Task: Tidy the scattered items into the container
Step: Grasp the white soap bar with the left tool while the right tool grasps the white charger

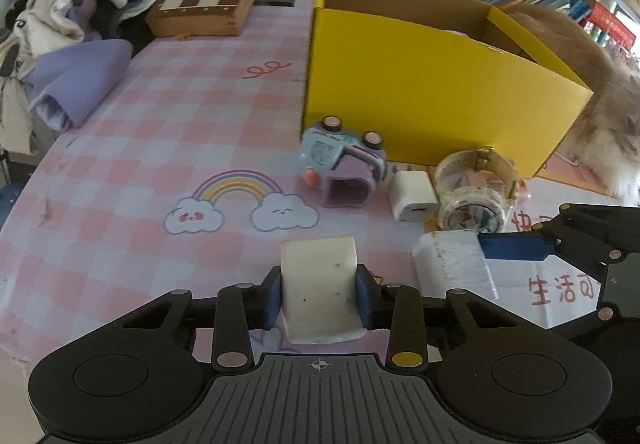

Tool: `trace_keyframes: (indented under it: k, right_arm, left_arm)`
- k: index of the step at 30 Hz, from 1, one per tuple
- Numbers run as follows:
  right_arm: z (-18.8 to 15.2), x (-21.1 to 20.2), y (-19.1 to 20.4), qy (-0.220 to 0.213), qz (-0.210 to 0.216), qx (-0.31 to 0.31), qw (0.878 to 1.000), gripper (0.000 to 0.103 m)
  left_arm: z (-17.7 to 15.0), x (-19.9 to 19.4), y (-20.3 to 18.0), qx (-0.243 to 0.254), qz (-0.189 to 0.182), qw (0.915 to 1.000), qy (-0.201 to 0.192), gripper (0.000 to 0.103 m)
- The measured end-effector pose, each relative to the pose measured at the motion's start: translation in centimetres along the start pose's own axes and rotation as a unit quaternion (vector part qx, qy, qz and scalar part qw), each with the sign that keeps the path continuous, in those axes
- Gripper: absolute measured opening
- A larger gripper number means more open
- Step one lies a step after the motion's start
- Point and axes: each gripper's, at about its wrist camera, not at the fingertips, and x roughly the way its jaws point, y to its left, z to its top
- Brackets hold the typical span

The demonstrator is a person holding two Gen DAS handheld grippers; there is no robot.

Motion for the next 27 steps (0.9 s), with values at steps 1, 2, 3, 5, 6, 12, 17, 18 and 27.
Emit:
trace_keyframes:
  k: [1, 2, 3, 5, 6, 12, 17, 18, 27]
  right_arm:
    - [0.06, 0.11, -0.01, 0.001, 0.0, 0.0, 1.0, 0.071]
    - [0.11, 0.22, -0.01, 0.003, -0.001, 0.0, 1.0, 0.071]
    - [0.17, 0.33, -0.02, 0.004, -0.001, 0.001, 1.0, 0.071]
    - [0.27, 0.53, -0.03, 0.006, -0.002, 0.001, 1.0, 0.069]
    - [0.3, 0.63, -0.01, 0.007, -0.003, 0.0, 1.0, 0.067]
    - [0.27, 1.04, -0.2, 0.013, -0.008, 0.001, 1.0, 0.057]
    - [0.12, 0.93, -0.31, 0.011, -0.006, -0.001, 1.0, 0.053]
    - [0.1, 0.89, -0.32, 0.011, -0.006, -0.001, 1.0, 0.052]
    - [-0.15, 0.48, -0.3, 0.013, -0.011, -0.005, 1.0, 0.048]
  left_arm:
    - [-0.01, -0.04, 0.07, -0.001, 0.001, 1.0, 0.001, 0.035]
    - [0.01, -0.05, 0.12, -0.001, 0.001, 1.0, 0.001, 0.035]
    - [0.03, -0.06, 0.14, -0.001, 0.001, 1.0, 0.002, 0.035]
    - [0.05, -0.05, 0.12, 0.001, 0.001, 1.0, 0.002, 0.035]
    - [0.06, -0.03, 0.12, 0.002, 0.001, 1.0, 0.002, 0.035]
    - [0.09, 0.06, 0.15, 0.002, 0.002, 1.0, 0.002, 0.035]
    - [-0.01, 0.15, 0.15, 0.001, 0.005, 1.0, 0.0, 0.038]
    - [-0.04, 0.16, 0.17, 0.001, 0.005, 1.0, 0.0, 0.039]
    - [-0.25, 0.26, 0.09, 0.004, 0.006, 1.0, -0.004, 0.039]
